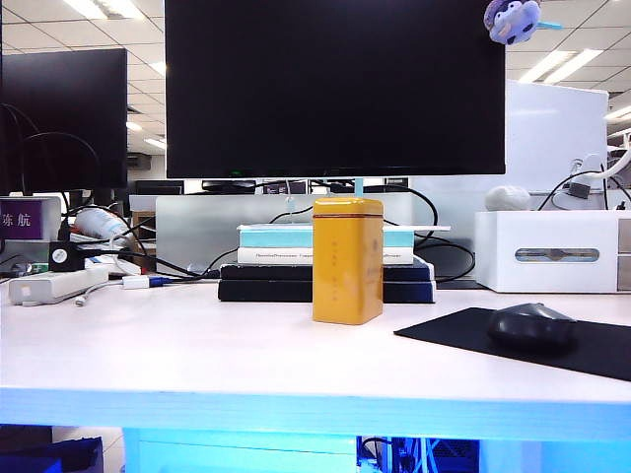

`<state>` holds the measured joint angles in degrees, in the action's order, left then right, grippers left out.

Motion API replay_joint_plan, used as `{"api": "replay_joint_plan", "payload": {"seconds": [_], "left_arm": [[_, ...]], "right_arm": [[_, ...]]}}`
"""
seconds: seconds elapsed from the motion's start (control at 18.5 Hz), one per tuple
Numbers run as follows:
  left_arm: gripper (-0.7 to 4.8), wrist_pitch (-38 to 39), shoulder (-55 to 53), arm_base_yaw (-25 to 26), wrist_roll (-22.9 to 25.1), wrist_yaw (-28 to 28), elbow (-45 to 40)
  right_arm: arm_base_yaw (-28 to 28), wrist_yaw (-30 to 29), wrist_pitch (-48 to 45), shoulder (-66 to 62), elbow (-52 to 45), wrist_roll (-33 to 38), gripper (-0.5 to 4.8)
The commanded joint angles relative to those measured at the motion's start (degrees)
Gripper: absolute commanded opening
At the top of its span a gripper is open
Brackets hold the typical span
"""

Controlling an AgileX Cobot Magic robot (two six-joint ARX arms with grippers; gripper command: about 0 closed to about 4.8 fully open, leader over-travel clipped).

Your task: Place the black mouse on the black mouse pad.

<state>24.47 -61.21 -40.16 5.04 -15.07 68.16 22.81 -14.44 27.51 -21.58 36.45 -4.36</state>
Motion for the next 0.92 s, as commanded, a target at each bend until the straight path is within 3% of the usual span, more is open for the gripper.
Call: {"api": "replay_joint_plan", "payload": {"seconds": [0.05,0.49,0.65,0.76,0.81,0.92], "left_arm": [[-0.06,-4.26,8.83,0.00,-3.69,-3.15,-9.53],[-0.06,-7.37,23.58,-0.09,-9.68,-1.01,-31.80],[-0.06,-13.16,27.21,-0.09,-10.03,-0.09,-40.46],[-0.06,-17.42,28.96,0.46,-9.77,-1.84,-44.26],[-0.06,-18.45,29.70,2.05,-9.60,-1.40,-45.27],[-0.06,-20.02,29.88,10.99,-9.33,7.23,-46.36]], "right_arm": [[0.00,0.59,-0.81,-0.28,0.15,-0.24,-0.06],[0.00,4.63,-0.48,-4.00,-0.22,-1.92,-0.06],[-0.04,6.10,-0.90,-8.22,-0.74,-3.69,-0.06],[-0.04,11.98,-5.81,-8.98,-4.07,-3.78,-0.06],[-0.13,12.20,-9.22,-8.24,-5.86,-3.74,-0.06],[-1.18,12.17,-15.85,-7.39,-8.96,-2.99,-0.06]]}}
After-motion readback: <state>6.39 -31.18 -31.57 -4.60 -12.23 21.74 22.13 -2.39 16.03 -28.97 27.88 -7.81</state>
